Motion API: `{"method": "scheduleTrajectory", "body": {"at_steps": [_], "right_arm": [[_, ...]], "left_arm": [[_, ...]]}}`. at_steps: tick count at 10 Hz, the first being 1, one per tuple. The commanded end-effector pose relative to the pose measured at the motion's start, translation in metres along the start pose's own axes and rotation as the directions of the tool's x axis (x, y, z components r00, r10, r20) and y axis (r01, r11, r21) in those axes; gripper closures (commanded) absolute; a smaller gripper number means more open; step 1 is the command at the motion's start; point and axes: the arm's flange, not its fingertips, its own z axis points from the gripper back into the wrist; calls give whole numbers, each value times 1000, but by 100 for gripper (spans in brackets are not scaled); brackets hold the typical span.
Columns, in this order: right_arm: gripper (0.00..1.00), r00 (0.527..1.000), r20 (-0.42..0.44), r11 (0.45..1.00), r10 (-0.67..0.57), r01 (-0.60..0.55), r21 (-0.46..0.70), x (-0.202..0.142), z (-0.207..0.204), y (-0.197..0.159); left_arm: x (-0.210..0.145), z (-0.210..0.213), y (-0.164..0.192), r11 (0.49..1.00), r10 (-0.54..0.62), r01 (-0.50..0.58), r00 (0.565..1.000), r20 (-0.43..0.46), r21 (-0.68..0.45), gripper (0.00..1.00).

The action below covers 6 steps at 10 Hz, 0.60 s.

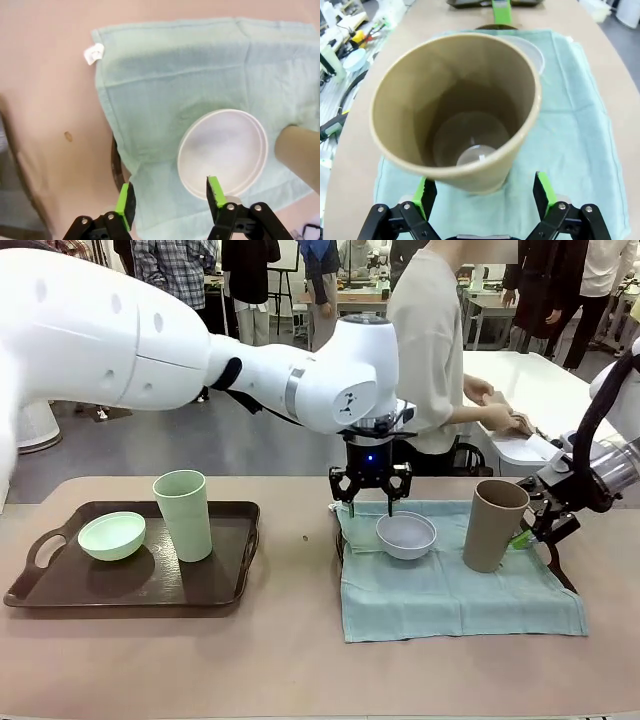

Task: Set up a tray with a mat and arrange the tableware.
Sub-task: Place the Picnic Bowl and Reusable plastic cup back onto the Handle tray in front of the human's position.

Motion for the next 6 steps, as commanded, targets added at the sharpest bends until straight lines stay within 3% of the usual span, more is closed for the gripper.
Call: {"method": "scheduleTrajectory", "body": {"at_steps": [1, 3, 6], "right_arm": [[0, 990, -75, 993, -116, 115, -22, 5, 18, 8], [0, 936, -162, 948, -313, 317, 4, 19, 40, 16], [0, 818, -322, 874, -477, 481, -70, 92, 76, 40]], "left_arm": [[-14, 11, 21, 1000, 17, -17, 999, 41, 1, 25], [-20, 37, 37, 1000, 24, -24, 997, 74, 2, 25], [-30, 71, 65, 991, -91, 76, 987, 135, 111, 25]]}}
